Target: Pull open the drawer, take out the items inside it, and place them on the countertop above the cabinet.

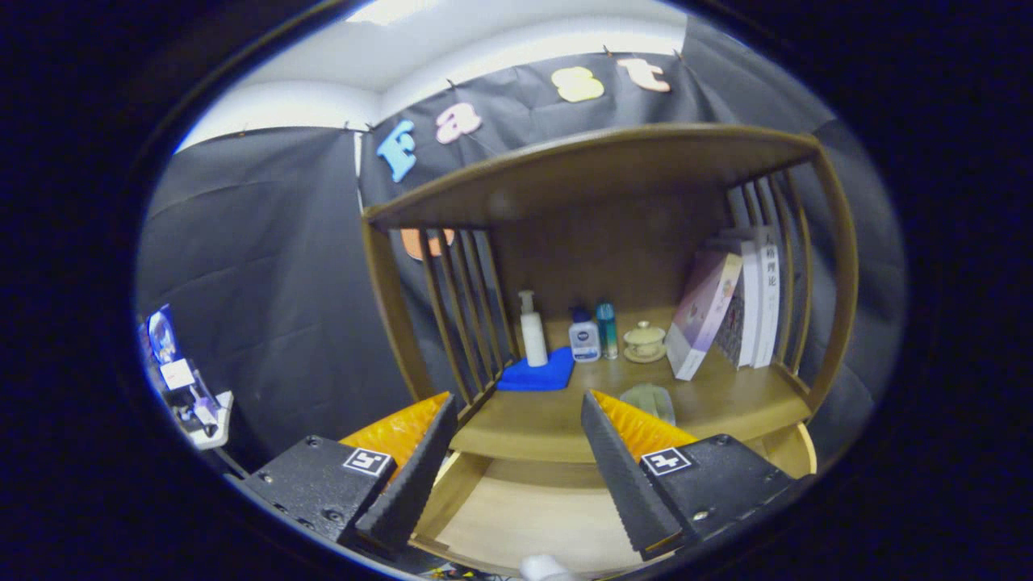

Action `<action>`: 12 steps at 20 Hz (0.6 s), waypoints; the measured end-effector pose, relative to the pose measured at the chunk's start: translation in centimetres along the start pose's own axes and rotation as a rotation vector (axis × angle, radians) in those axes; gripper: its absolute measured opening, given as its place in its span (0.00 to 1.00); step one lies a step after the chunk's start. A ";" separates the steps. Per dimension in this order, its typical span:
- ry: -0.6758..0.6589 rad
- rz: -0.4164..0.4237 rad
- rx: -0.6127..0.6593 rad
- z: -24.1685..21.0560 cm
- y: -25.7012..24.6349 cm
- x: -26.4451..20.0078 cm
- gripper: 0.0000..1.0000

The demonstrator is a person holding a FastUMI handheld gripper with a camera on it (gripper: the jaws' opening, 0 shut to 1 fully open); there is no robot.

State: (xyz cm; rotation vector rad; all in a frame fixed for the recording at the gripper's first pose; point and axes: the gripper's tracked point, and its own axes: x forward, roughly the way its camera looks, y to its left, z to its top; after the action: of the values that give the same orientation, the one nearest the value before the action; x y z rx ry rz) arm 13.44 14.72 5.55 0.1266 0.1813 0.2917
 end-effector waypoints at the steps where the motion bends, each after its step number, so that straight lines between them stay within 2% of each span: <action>1: -0.042 -0.012 -0.036 -0.5 -0.2 -1.5 0.98; 6: -0.182 -0.081 -0.087 -3.6 -0.7 -8.7 0.98; 12: -0.217 -0.177 -0.089 -8.5 -3.3 -13.9 0.98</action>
State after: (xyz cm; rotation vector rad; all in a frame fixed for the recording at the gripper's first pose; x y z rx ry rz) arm -0.42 8.25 -1.08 0.0531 -0.0364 0.1077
